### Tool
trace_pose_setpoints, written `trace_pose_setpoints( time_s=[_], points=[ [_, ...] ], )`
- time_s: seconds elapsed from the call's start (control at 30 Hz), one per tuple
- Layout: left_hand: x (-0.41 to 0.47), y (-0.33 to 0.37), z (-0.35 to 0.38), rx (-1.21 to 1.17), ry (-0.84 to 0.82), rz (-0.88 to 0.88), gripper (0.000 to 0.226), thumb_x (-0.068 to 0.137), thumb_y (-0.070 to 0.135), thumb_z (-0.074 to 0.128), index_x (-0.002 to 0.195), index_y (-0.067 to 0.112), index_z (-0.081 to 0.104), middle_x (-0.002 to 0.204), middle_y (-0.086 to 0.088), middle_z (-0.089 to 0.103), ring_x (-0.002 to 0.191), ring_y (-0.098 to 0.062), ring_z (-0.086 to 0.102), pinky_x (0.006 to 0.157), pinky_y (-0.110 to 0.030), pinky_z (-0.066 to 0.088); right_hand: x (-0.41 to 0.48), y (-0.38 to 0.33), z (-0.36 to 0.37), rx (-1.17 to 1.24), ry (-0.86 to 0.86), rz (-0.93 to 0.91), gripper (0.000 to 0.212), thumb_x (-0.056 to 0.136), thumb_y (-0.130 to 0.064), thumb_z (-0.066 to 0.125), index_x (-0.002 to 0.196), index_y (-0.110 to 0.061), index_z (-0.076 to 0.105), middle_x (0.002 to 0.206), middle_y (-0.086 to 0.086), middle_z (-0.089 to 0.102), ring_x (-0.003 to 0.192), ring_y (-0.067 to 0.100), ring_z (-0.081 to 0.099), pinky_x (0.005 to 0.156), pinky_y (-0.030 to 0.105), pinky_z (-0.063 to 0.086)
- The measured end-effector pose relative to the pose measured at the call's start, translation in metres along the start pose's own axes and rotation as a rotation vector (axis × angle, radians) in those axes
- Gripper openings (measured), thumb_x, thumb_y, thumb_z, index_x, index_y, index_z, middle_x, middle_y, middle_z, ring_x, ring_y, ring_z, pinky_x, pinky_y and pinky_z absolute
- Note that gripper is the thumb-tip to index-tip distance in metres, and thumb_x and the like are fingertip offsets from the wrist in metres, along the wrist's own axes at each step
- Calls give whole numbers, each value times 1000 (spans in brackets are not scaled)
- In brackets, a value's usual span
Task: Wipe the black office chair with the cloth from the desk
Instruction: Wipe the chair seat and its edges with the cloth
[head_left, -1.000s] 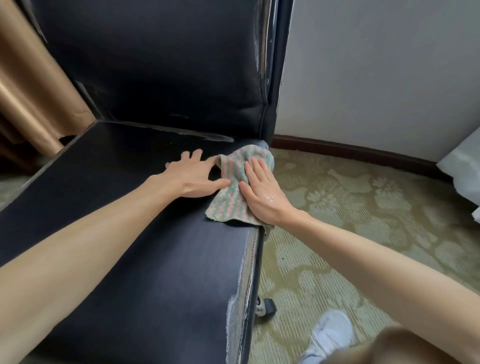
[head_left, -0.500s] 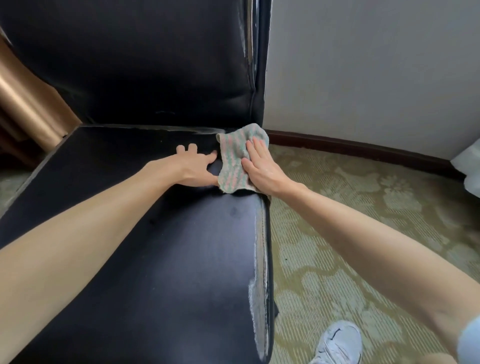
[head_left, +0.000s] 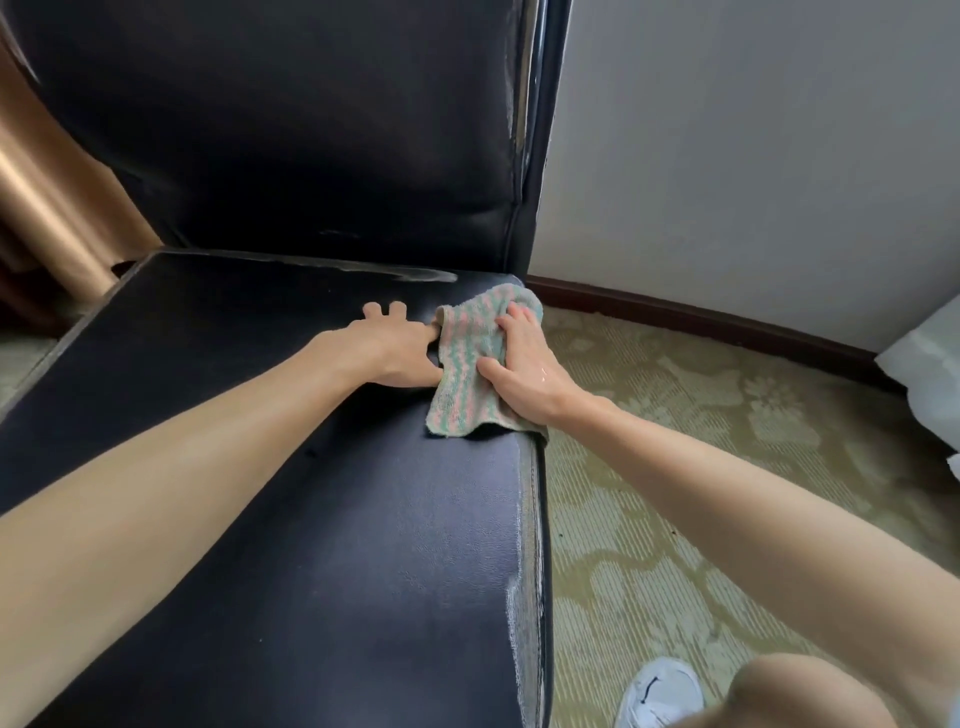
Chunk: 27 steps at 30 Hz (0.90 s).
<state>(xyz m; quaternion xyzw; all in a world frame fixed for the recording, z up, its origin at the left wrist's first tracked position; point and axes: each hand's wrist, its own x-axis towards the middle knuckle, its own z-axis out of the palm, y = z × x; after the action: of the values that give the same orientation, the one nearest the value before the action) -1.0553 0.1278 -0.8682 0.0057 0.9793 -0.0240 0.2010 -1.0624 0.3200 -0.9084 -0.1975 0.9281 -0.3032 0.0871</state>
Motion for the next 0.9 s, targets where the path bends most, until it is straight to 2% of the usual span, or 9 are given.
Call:
trace_pose_setpoints(
  time_s=[0.07, 0.13, 0.2, 0.27, 0.4, 0.47, 0.57, 0.73, 0.9],
  points=[
    [0, -2, 1, -21, -6, -17, 84, 79, 72, 38, 152, 39, 11, 151, -14, 18, 137, -42, 15, 103, -57, 35, 15, -5, -5, 71, 49, 41, 74, 84, -42, 47, 146, -7, 25, 160, 4, 12, 147, 19, 12, 117, 39, 20],
    [-4, -5, 2, -43, -12, -34, 96, 68, 84, 30, 151, 44, 2, 155, -12, 12, 140, -42, 11, 104, -61, 32, 25, -7, -6, 96, 82, 45, 74, 81, -44, 45, 145, -11, 26, 158, 0, 14, 145, 19, 19, 112, 38, 27],
    [-9, -8, 2, -11, 8, -33, 105, 57, 91, 18, 151, 46, 2, 156, -11, 14, 140, -41, 14, 104, -59, 33, 33, -4, -5, 79, 52, 18, 73, 86, -41, 43, 152, -20, 18, 162, 0, 5, 148, 14, 3, 118, 39, 17],
    [-10, -12, 1, 34, 72, -17, 96, 66, 90, 15, 151, 45, 10, 155, -11, 21, 139, -39, 20, 100, -55, 33, 34, 0, -5, 9, -11, 0, 68, 94, -39, 37, 155, -27, 9, 163, -1, -6, 147, 11, -14, 120, 40, 4],
    [-6, -23, -8, -183, 228, -43, 67, 84, 79, 19, 140, 48, 38, 145, -6, 41, 132, -33, 33, 90, -51, 36, 15, 5, -9, -123, -75, -74, 62, 98, -39, 32, 155, -23, 13, 163, 4, -9, 147, 15, -18, 120, 40, 2],
    [-5, -21, -5, -220, 255, -34, 66, 87, 76, 16, 143, 47, 35, 152, -6, 34, 139, -32, 25, 99, -59, 30, 3, 5, -9, -126, -40, -97, 61, 91, -40, 39, 147, -19, 27, 163, 6, 1, 149, 16, -7, 116, 42, 15],
    [-6, -13, 6, -235, 196, 4, 73, 82, 80, 9, 147, 50, 21, 163, -1, 5, 148, -29, 2, 108, -66, 13, 6, -2, -10, 20, 12, -42, 52, 91, -41, 41, 137, -18, 36, 159, 4, 12, 148, 18, 7, 107, 41, 26],
    [-2, -11, 21, -149, 138, 4, 89, 68, 92, 8, 148, 52, 0, 163, 5, -4, 149, -28, -3, 110, -66, 7, 41, -4, -5, -21, -59, 47, 65, 100, -48, 29, 155, -21, 7, 162, 3, -14, 145, 16, -23, 118, 42, -3],
    [-1, -12, 19, -162, 114, 5, 98, 59, 98, 8, 146, 55, -1, 163, 6, -4, 149, -27, -4, 110, -67, 6, 61, -7, -9, -65, -48, 62, 65, 101, -40, 27, 154, -11, 5, 162, 6, -10, 147, 19, -20, 118, 39, -4]
  ],
)
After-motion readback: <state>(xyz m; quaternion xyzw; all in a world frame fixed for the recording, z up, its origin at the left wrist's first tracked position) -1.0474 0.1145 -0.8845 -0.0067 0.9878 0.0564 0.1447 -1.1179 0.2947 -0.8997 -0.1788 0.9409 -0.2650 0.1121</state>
